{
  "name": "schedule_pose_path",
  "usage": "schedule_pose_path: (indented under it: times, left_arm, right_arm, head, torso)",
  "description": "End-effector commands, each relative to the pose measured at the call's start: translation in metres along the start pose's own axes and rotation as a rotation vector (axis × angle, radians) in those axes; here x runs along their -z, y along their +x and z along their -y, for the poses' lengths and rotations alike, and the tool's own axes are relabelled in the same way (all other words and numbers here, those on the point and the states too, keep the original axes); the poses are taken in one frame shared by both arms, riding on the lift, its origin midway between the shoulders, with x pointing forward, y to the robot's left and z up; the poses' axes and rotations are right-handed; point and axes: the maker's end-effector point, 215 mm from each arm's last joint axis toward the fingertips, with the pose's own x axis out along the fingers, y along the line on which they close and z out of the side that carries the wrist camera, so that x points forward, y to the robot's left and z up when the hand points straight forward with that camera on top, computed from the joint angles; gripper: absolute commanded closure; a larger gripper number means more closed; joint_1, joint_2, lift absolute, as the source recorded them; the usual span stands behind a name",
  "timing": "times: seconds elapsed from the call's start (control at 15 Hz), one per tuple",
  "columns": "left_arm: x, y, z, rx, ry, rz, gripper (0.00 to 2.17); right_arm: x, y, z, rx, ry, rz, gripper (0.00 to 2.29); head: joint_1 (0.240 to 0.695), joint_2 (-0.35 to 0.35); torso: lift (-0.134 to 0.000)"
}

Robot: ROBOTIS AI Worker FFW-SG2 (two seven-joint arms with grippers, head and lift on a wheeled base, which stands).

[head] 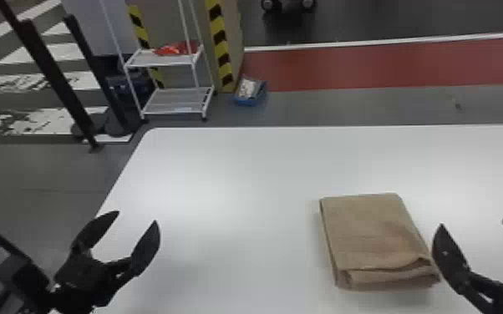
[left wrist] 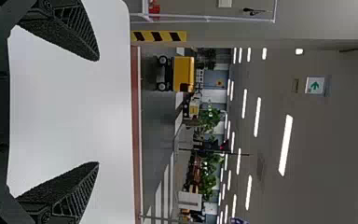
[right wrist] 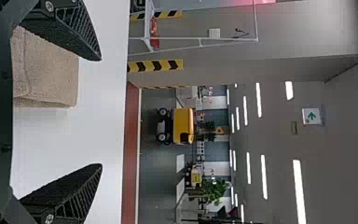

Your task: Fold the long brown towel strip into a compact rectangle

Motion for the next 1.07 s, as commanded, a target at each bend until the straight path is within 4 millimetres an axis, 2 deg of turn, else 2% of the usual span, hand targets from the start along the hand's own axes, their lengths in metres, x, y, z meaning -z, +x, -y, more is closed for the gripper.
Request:
schedule_pose_path:
  times: [0.0, 0.2, 1.0]
  left_arm:
    - [-0.002, -0.002, 0.001, 0.001, 0.010, 0.008, 0.09]
    - [-0.001, -0.006, 0.001, -0.009, 0.006, 0.004, 0.09]
    - [0.005, -0.003, 0.018, -0.023, -0.011, -0.005, 0.09]
  right_arm:
    - [-0.001, 0.004, -0.009, -0.011, 0.009, 0.001, 0.08]
    - [0.006, 0.007, -0.010, -0.014, 0.016, -0.022, 0.08]
    - [0.006, 0.009, -0.014, -0.022, 0.012, -0.022, 0.08]
  head:
    - [0.695, 0.196]
    - [0.695, 0.213]
    - [0.695, 0.202]
  torso:
    - [-0.120]
    - [-0.120]
    - [-0.120]
